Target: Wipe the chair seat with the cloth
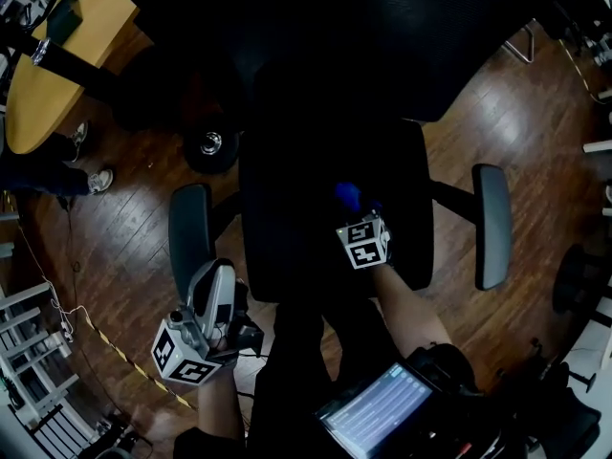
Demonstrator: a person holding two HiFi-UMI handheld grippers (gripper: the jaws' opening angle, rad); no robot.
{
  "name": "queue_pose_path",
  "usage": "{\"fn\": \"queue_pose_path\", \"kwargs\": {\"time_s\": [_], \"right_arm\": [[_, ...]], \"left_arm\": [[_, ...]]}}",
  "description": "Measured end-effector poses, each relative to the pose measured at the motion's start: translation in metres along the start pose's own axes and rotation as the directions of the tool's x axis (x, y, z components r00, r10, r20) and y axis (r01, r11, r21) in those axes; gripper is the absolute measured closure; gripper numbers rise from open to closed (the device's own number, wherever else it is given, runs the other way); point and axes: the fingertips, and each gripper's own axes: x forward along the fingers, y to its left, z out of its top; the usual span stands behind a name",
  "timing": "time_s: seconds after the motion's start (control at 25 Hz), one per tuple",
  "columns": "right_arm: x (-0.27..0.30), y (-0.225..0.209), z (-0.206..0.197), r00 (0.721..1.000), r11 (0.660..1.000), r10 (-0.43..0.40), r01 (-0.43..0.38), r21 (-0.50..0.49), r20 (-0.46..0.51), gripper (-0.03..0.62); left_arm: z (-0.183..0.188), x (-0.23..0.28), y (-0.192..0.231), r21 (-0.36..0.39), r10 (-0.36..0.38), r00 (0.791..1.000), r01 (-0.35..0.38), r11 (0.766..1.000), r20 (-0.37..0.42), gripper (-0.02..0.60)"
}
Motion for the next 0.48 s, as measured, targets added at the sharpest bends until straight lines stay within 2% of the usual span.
{"fn": "queue_pose_path", "kwargs": {"time_s": [0.12, 0.24, 0.36, 0.48], "right_arm": [[-0.037, -0.072, -0.024, 0.990, 0.989, -0.138, 0.140, 0.038, -0.037, 0.549], [-0.073, -0.123, -0.045, 0.967, 0.964, -0.245, 0.251, 0.088, -0.069, 0.549], [-0.095, -0.153, -0.059, 0.951, 0.943, -0.299, 0.308, 0.129, -0.084, 0.549], [-0.099, -0.157, -0.062, 0.946, 0.939, -0.313, 0.321, 0.123, -0.084, 0.549]], "left_arm": [[-0.003, 0.005, -0.004, -0.007, -0.012, 1.000, 0.012, 1.000, -0.005, 0.591], [-0.004, 0.009, -0.007, -0.012, -0.021, 1.000, 0.021, 1.000, -0.008, 0.591], [-0.005, 0.013, -0.011, -0.012, -0.035, 0.999, 0.035, 0.999, -0.012, 0.591], [-0.006, 0.015, -0.012, -0.012, -0.038, 0.999, 0.038, 0.999, -0.017, 0.591]]}}
